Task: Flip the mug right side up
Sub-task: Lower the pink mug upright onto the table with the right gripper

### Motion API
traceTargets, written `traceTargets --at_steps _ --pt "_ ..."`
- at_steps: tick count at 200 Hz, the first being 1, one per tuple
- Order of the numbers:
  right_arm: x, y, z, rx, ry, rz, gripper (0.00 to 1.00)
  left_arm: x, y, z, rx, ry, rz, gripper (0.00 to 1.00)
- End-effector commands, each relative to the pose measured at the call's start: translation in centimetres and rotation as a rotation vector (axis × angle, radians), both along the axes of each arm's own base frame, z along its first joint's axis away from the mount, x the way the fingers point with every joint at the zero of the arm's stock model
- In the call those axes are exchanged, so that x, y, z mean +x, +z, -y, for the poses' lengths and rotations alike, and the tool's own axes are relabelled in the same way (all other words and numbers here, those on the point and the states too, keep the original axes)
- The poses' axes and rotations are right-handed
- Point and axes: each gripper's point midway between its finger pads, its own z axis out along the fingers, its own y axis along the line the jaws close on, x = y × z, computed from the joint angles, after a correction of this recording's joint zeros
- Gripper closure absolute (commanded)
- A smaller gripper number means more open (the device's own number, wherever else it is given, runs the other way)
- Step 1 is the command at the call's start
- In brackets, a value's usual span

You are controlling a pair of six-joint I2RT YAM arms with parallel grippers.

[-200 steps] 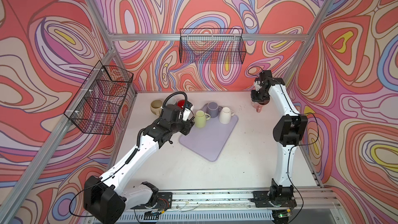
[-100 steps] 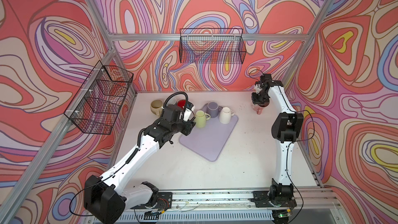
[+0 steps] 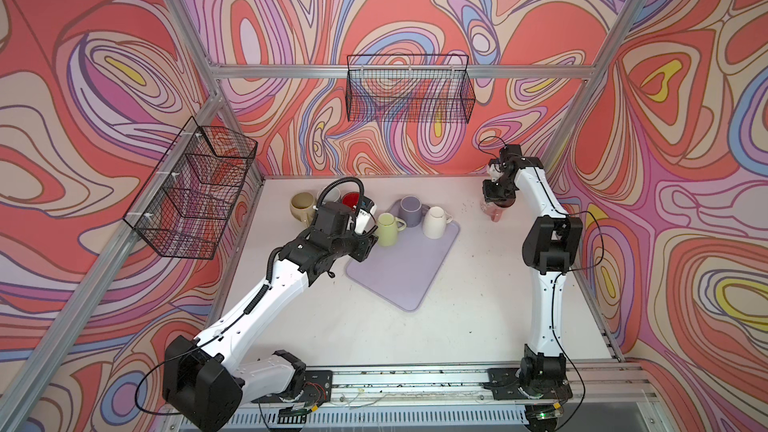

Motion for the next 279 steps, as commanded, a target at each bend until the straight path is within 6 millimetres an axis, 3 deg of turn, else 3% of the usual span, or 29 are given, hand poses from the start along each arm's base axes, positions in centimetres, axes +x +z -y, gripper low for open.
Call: traceTargets --at_steps 1,65,106,160,245,279 --pt "1.3 0.8 0.2 0.004 -0.002 0.064 1.00 0.2 -0.7 0.0 0.010 0.005 -0.006 0.47" --pt "1.2 0.2 0.4 -0.011 0.003 0.053 1.00 0.3 -0.9 0.0 0.019 0.007 -0.010 0.47" --pt "1.3 0.3 0.5 -0.015 0.003 0.056 0.93 0.3 -1.1 0.0 0.024 0.007 -0.014 0.47" --pt "1.6 0.2 0.6 -0.013 -0.011 0.063 0.77 0.3 -1.1 -0.1 0.028 0.007 -0.014 0.47" --pt "2.2 1.0 0.9 -0.028 -0.027 0.089 0.76 0.3 -1.2 -0.1 0.032 0.007 -0.014 0.47" --pt "2.6 1.5 1.0 -0.031 -0.024 0.111 0.67 0.2 -1.1 0.0 0.028 -0.001 -0.015 0.47"
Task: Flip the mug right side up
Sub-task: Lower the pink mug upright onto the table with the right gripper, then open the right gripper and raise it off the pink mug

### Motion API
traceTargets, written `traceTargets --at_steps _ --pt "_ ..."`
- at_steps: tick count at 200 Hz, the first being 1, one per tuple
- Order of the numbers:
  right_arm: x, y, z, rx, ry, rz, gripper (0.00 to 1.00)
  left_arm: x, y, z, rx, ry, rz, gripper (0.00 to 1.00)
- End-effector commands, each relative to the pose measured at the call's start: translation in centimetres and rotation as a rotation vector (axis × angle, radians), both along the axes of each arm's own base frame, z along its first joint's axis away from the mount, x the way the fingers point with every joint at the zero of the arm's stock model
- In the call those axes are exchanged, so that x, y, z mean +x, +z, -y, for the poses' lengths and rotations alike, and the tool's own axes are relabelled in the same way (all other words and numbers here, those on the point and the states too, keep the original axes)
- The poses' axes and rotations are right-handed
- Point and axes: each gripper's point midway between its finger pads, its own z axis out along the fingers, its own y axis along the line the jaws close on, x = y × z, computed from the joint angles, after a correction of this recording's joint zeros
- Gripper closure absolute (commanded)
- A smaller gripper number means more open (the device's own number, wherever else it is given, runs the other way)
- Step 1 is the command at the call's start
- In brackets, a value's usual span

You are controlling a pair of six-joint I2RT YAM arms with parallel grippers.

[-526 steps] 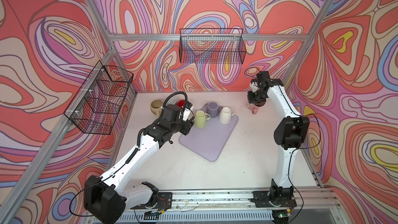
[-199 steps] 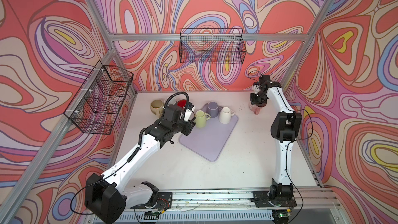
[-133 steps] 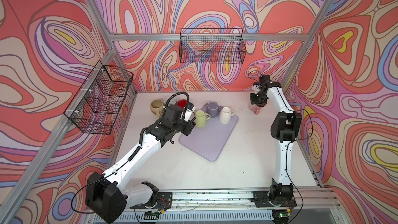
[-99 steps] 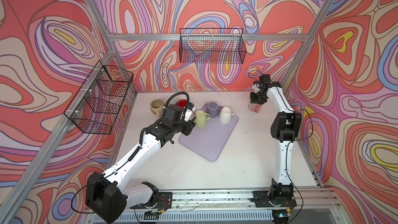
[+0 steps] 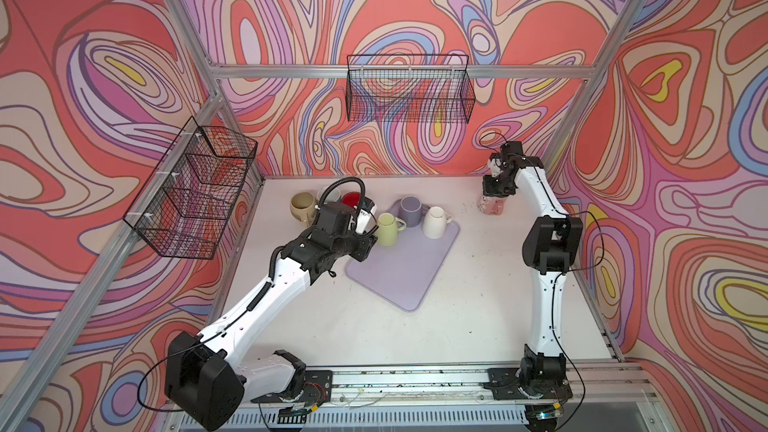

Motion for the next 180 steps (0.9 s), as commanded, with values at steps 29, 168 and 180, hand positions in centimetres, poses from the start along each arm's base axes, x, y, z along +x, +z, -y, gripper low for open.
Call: traceTargets --at_steps 29,168,180 --pt "0.9 1.0 0.9 -0.035 -0.015 0.034 0.64 -0.2 0.0 0.2 -0.002 -0.019 0.013 0.48" --pt "-2.2 11.4 -7.2 -0.002 0.147 0.374 0.57 -0.3 -0.6 0.8 -0.022 -0.038 -0.010 0.47" --pt "-2.7 10.0 -8.7 0.001 0.160 0.350 0.60 -0.1 -0.7 0.8 -0.023 -0.034 -0.011 0.47"
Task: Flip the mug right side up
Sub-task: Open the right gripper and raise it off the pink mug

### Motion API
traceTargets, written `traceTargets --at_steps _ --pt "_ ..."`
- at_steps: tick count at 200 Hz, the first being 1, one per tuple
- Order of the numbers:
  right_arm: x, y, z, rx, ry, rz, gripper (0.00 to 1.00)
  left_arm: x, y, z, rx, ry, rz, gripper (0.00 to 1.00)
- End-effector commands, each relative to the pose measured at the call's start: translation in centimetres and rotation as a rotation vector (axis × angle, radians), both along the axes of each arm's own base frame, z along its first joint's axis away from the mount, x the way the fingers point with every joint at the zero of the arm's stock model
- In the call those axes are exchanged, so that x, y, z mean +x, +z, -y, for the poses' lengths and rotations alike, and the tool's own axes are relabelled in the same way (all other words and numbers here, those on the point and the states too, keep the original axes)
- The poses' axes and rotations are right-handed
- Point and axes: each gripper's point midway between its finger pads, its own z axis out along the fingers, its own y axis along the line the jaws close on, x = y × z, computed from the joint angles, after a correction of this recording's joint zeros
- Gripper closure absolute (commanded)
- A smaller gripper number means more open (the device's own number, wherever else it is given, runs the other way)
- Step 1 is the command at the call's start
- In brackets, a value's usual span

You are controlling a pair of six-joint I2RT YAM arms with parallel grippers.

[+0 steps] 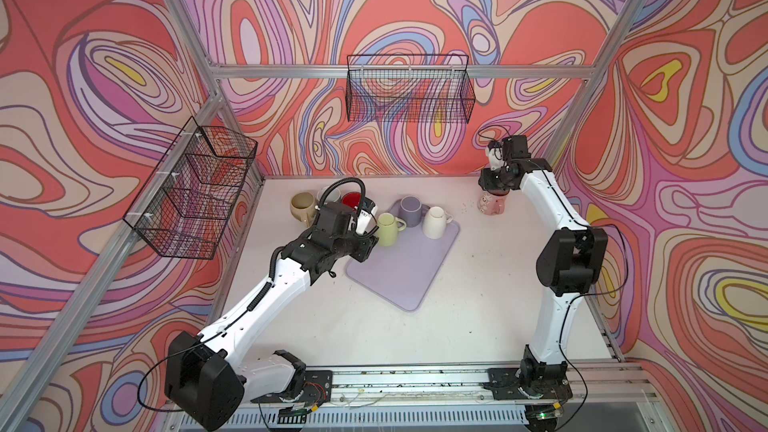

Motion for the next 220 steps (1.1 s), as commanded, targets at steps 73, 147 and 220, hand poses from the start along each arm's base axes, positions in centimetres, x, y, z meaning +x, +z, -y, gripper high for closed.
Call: traceTargets --at_steps 73,147,220 --pt "1.5 -8.2 -6.8 -0.017 0.065 -0.008 0.69 1.7 -0.1 2.9 -0.086 0.138 0.041 0.56" --pt "1.4 -13.1 -9.3 0.093 0.146 -0.111 0.78 1.3 -1.2 7.8 -0.081 0.050 -0.007 0.59" --pt "-2.9 -13.7 -9.3 0.145 0.146 -0.165 0.89 1.8 -2.5 8.9 -0.083 0.025 -0.023 0.60"
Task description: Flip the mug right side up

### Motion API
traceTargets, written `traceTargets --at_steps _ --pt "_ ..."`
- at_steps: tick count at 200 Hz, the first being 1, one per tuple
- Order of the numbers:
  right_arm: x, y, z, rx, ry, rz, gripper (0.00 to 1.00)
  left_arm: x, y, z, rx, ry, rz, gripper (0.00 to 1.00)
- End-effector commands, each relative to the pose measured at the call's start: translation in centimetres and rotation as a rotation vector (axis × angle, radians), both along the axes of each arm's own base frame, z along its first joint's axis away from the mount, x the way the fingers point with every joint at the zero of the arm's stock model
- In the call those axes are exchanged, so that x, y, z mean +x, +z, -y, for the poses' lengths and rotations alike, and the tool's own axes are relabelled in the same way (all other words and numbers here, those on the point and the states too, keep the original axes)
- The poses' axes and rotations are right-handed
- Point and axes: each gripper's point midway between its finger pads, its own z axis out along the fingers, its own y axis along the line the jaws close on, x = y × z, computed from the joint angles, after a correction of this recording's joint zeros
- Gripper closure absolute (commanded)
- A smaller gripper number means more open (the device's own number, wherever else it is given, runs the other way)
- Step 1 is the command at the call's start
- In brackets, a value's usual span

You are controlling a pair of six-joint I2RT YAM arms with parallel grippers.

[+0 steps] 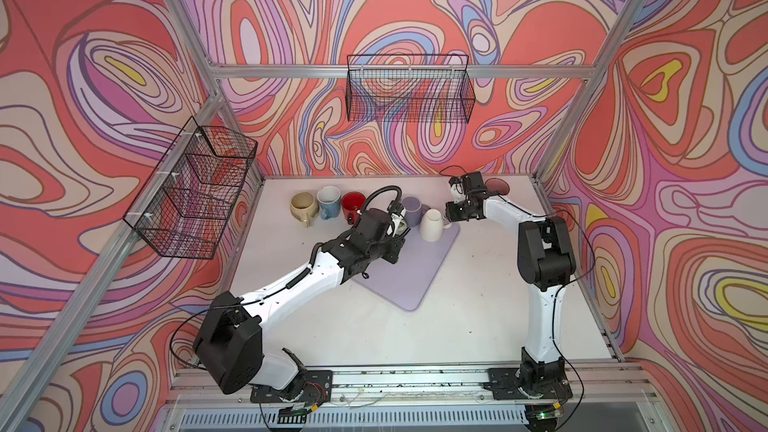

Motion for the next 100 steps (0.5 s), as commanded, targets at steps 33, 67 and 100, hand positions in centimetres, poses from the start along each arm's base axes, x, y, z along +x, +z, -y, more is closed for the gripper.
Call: traceTargets --at_steps 33,67,100 --pt "-2.7 3.1 -1.1 0.100 -0.002 0.025 0.91 1.0 0.5 1.2 -0.027 -0.013 0.023 0.60" --pt "-5.2 3.1 -2.1 0.135 0.023 0.003 0.91 1.1 -0.6 1.3 -0.032 -0.004 0.009 0.61" --pt "-7.1 2.2 -2.6 0.147 0.035 -0.035 0.92 1.3 -1.0 1.4 -0.047 0.005 0.009 0.61"
